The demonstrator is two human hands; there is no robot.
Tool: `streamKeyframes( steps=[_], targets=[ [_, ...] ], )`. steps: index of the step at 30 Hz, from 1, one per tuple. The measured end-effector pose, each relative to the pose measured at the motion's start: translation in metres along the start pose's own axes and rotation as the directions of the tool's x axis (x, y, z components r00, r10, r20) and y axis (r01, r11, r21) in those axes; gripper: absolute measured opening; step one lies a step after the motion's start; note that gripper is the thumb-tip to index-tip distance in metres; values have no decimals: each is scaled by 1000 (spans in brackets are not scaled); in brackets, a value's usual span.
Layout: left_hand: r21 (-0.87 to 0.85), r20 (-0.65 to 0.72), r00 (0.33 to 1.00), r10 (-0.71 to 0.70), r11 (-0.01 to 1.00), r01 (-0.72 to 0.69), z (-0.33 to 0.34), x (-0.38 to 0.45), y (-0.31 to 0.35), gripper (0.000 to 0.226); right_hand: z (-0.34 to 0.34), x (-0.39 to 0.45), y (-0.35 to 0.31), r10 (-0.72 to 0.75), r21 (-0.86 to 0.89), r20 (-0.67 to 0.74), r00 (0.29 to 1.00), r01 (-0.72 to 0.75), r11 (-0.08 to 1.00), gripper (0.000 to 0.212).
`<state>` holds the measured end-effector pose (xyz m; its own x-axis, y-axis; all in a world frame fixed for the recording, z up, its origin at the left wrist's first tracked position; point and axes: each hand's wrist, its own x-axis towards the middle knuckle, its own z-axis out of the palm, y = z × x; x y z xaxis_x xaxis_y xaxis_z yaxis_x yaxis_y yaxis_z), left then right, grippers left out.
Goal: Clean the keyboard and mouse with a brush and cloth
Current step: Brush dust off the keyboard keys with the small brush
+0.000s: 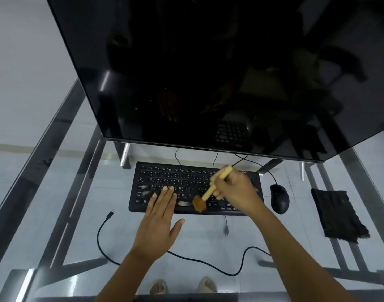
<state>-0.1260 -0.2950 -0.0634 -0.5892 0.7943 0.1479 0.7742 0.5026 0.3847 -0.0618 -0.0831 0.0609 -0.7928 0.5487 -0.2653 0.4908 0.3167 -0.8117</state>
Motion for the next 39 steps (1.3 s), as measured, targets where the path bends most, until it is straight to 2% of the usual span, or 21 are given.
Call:
streamKeyframes(
  steps=[1,3,5,6,8,9,10,12,14,16,17,18,20,22,24,26,30,32,33,36,39],
  targets=[
    [0,1,1000,-4,1000,4,0,0,0,66,1,0,4,-17,-102,14,1000,19,995,9],
    [1,7,1000,-8,1000,8,-2,1,2,66,-3,4,11,-73,-233,-133,988,41,972,9],
    [-6,2,1000,-20,1000,20,-3,2,4,65,-12,7,11,-125,-195,-327,937,63,979,9],
    [-11,-2,1000,-30,999,30,-3,2,4,65,-15,7,9,-111,-141,-341,933,65,988,9],
    [-21,-7,999,-54,998,54,-3,3,6,66,-13,6,5,-5,3,-162,987,6,1000,9],
    [-28,-13,998,-65,997,65,-3,4,8,66,-10,4,6,13,3,-69,998,-12,1000,9],
    [-38,-23,997,-76,996,75,-3,6,10,65,-7,4,8,-10,-75,-68,998,5,997,8],
    [-68,-48,995,-88,994,85,-4,12,16,64,-8,9,9,-129,-194,-263,956,79,978,8],
    [-88,-74,993,-95,992,88,-6,19,20,63,-11,14,5,-163,-126,-386,908,123,984,9],
    [-85,-79,992,-102,992,95,-7,24,22,62,-4,16,-4,-59,55,-222,973,73,996,7],
    [-81,-71,992,-104,992,98,-7,27,23,62,1,15,-6,-31,76,-117,993,40,996,8],
    [-74,-61,993,-105,992,100,-7,29,25,62,6,16,-4,-60,-9,-97,994,60,998,8],
    [-58,-39,993,-109,993,107,-6,33,27,62,8,19,1,-136,-127,-238,962,109,986,7],
    [-33,-12,992,-123,992,122,-6,37,29,64,-1,20,5,-144,-76,-392,908,124,989,10],
    [2,8,990,-139,990,139,-5,37,27,65,-8,16,8,-34,109,-342,939,76,991,9],
    [21,13,987,-160,987,159,-4,38,29,66,-12,8,18,29,169,-251,968,14,985,6],
    [-10,16,979,-206,979,206,-2,43,44,67,-26,-14,49,176,300,-329,928,-74,951,10],
    [-17,23,982,-187,982,188,-2,49,52,67,-30,-27,63,158,170,-382,910,-99,981,8],
    [-19,22,984,-174,984,175,-2,51,55,67,-29,-32,68,71,-7,-384,920,-79,997,6],
    [-37,12,992,-122,992,122,-4,65,73,65,-23,-42,77,-138,-534,-228,964,-6,845,4],
    [-59,-3,998,-58,997,58,-8,82,99,63,-37,-45,84,-162,-608,-309,937,-64,791,8]
  ],
)
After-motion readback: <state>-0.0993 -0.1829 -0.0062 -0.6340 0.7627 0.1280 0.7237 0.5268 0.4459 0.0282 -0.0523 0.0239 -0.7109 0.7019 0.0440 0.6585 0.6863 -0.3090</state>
